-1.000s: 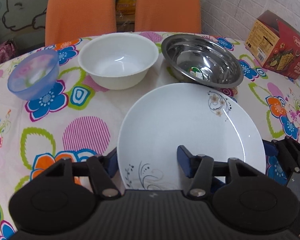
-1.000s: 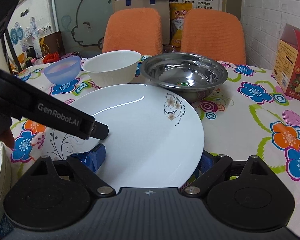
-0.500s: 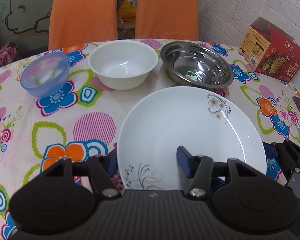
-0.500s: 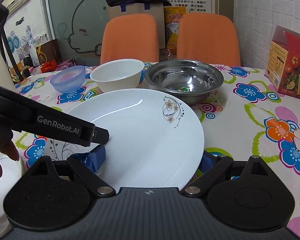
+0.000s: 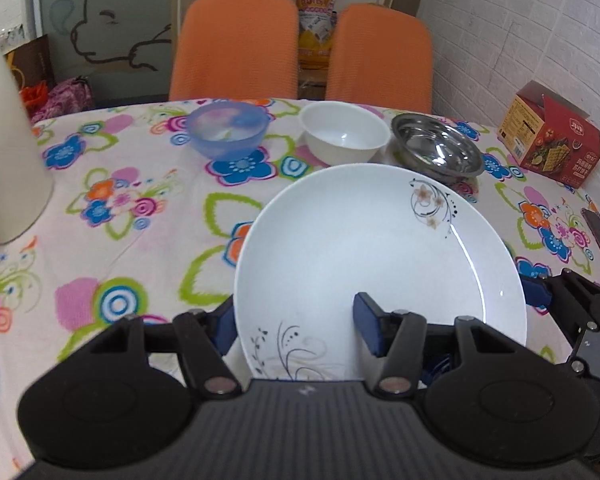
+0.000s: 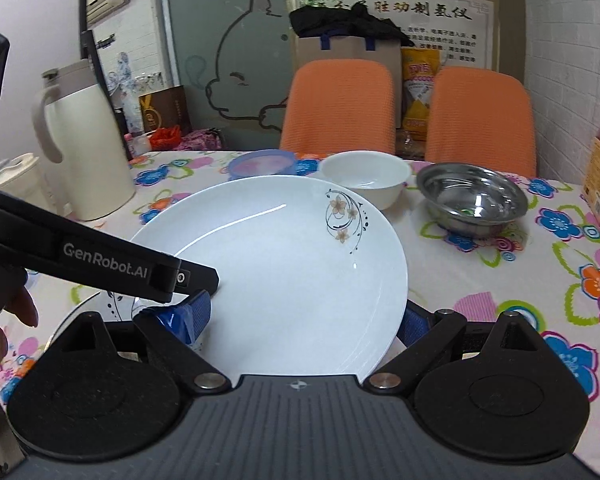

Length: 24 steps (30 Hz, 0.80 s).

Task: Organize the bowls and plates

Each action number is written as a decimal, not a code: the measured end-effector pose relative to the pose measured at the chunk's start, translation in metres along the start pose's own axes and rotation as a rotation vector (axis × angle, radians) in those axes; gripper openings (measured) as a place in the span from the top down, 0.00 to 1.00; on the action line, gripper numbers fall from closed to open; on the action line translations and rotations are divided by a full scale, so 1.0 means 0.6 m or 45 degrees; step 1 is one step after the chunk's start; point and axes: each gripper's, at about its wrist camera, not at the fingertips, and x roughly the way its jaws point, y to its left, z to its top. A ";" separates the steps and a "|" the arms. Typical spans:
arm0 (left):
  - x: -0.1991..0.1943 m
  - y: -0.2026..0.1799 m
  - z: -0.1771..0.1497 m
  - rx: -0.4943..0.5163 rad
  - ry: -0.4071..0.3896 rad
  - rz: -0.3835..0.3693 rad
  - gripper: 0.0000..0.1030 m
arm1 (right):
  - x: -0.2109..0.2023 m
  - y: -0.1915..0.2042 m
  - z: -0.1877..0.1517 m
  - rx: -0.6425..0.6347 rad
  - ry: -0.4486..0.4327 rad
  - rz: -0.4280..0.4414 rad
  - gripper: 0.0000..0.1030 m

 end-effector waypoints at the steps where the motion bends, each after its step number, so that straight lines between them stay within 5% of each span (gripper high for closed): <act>1: -0.010 0.015 -0.013 -0.014 0.000 0.027 0.46 | 0.003 0.017 -0.004 -0.008 0.010 0.028 0.20; 11: -0.039 0.093 -0.103 -0.080 -0.006 0.107 0.46 | 0.008 0.110 -0.052 -0.096 0.090 0.114 0.20; 24: -0.061 0.089 -0.105 -0.042 -0.130 0.154 0.40 | 0.003 0.110 -0.068 -0.136 0.111 0.095 0.21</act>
